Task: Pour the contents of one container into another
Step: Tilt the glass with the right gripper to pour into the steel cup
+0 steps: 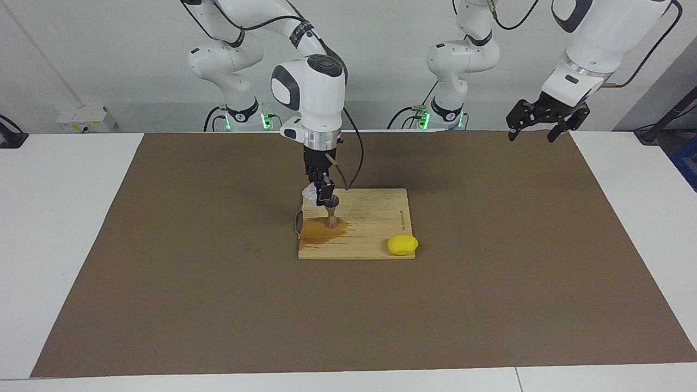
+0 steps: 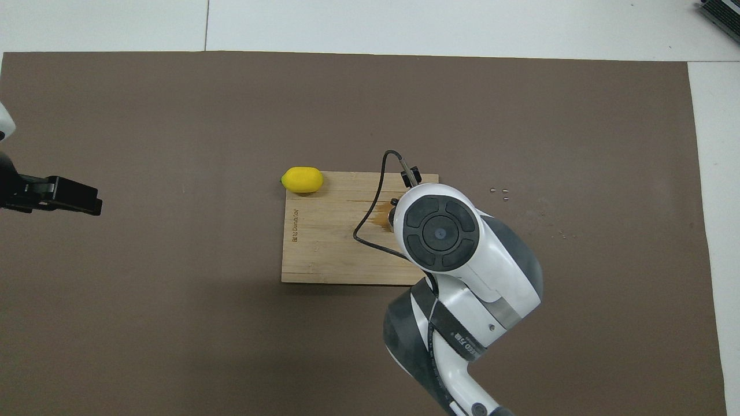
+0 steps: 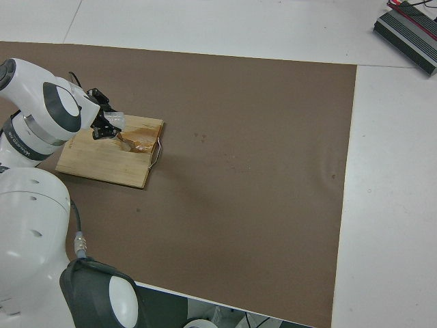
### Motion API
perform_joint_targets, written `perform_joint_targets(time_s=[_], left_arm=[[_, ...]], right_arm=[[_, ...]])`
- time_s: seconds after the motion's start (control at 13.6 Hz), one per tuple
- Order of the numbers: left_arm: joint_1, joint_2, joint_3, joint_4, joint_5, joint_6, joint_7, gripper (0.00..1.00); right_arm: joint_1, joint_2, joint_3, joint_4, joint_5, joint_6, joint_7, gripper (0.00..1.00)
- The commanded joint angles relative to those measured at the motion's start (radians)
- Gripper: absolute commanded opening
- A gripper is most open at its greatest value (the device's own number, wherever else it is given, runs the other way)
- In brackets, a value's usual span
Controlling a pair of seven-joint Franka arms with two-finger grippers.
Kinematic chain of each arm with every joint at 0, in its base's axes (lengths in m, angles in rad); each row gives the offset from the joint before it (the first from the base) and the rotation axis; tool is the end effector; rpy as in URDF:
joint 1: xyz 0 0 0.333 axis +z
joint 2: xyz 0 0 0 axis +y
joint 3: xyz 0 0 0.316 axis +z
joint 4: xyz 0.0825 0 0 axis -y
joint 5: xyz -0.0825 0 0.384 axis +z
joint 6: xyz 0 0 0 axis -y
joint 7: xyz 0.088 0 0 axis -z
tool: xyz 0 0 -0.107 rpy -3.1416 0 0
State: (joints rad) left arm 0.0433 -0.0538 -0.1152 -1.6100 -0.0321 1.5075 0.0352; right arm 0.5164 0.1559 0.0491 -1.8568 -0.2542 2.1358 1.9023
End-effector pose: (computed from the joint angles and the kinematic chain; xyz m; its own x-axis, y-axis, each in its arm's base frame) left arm 0.5292 -0.0435 0.6298 0.9929 -0.1084 -0.0481 -0.1071 -0.9939 0.0276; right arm 0.5249 0.3188 0.4486 0.3292 -0.9283 0.1727 -0.9175 -0.3577 -0.1741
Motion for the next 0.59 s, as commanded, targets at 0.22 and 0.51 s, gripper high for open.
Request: perform_joint_targets(time_s=[0.22,0.51], left_arm=[[0.013,-0.014,-0.014,-0.007,0.014,-0.010,-0.011,1.00],[0.013,-0.014,-0.014,-0.007,0.014,-0.010,-0.011,1.00]], right_arm=[[-0.035,0.001,0.009,0.002,0.097,0.026,0.004,0.00],[-0.116,0.011,0.009,-0.002,0.286,0.047,-0.077,0.00]])
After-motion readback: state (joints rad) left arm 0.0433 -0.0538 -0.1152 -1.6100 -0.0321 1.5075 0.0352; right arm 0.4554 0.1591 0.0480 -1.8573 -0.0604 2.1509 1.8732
